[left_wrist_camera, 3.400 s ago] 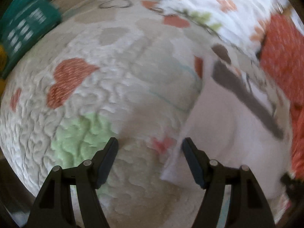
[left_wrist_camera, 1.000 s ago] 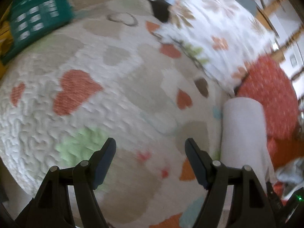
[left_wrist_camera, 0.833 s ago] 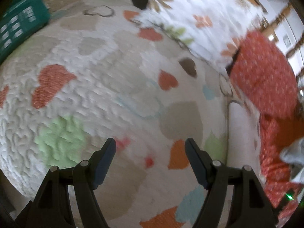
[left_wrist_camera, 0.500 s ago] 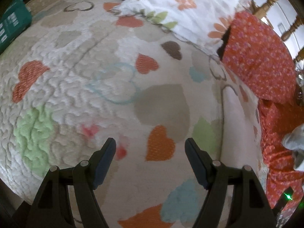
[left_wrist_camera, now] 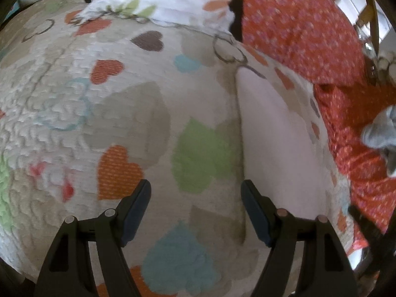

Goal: Fold small clothes

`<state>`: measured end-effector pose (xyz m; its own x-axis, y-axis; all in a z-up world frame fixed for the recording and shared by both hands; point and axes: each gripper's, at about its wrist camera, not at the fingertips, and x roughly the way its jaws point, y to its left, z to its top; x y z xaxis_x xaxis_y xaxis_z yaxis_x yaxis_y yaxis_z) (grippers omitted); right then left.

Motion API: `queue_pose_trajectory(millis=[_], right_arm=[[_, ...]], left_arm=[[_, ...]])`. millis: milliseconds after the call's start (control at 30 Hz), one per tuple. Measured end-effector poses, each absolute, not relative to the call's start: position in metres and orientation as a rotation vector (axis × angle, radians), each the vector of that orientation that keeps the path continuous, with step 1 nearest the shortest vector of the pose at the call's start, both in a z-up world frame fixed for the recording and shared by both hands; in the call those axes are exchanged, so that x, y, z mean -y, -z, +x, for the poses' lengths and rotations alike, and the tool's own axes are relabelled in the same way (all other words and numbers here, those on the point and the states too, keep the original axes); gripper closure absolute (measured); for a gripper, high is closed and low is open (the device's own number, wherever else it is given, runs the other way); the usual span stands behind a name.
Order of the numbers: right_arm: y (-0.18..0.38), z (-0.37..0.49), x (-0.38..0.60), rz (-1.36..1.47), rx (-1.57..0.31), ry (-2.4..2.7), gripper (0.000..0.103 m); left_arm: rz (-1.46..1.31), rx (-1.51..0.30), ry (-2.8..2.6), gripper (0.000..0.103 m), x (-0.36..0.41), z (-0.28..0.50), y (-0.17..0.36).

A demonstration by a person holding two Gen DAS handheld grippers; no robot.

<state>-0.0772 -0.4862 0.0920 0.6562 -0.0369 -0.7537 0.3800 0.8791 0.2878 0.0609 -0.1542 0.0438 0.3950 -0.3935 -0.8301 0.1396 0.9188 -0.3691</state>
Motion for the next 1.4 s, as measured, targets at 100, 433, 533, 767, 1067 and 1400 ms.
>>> queue_pose_trajectory(millis=[100, 433, 533, 767, 1067, 1400], right_arm=[[-0.086, -0.034, 0.472, 0.474, -0.860, 0.124, 0.088], [-0.043, 0.027, 0.461, 0.459, -0.975, 0.083, 0.088], [-0.058, 0.023, 0.477, 0.455, -0.864, 0.119, 0.069], [-0.032, 0.030, 0.517, 0.612, -0.850, 0.142, 0.047], [-0.002, 0.063, 0.514, 0.683, -0.879, 0.044, 0.032], [-0.003, 0.053, 0.522, 0.732, -0.901, 0.094, 0.034]], left_arm=[[-0.221, -1.134, 0.375, 0.029, 0.173, 0.062, -0.038], [-0.072, -1.189, 0.424, 0.028, 0.214, 0.066, -0.028], [-0.174, -1.196, 0.456, 0.029, 0.204, 0.073, -0.035], [-0.266, -1.189, 0.449, 0.024, 0.203, 0.089, -0.028], [-0.347, -1.141, 0.494, 0.013, 0.209, 0.098, -0.017], [-0.163, -1.154, 0.470, 0.021, 0.222, 0.079, -0.023]])
